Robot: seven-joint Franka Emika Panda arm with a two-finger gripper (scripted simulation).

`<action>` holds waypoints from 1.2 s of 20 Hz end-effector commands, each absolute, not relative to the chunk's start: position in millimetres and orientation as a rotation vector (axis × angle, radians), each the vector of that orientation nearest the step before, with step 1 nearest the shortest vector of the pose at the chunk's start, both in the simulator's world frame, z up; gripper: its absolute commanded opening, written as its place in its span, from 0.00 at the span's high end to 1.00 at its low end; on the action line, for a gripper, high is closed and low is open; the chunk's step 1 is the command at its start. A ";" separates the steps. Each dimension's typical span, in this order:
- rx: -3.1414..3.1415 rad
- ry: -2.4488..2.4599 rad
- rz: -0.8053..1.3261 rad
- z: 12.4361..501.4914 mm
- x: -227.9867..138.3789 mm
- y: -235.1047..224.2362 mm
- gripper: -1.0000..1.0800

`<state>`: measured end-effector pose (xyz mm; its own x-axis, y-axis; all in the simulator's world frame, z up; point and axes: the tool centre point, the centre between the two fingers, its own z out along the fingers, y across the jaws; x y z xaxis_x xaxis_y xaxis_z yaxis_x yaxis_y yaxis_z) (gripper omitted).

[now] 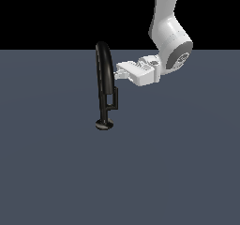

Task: Turn on the faucet by rotating a designated handle.

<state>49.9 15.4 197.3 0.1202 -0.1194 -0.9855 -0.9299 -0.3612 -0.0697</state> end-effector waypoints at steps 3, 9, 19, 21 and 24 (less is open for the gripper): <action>-1.494 1.085 1.372 169.3 55.3 20.6 1.00; -1.385 1.118 1.408 145.4 57.7 26.7 1.00; -1.366 1.122 1.413 141.4 57.8 28.6 1.00; -1.366 1.122 1.413 141.4 57.8 28.7 1.00; -1.366 1.122 1.413 143.9 51.4 27.2 1.00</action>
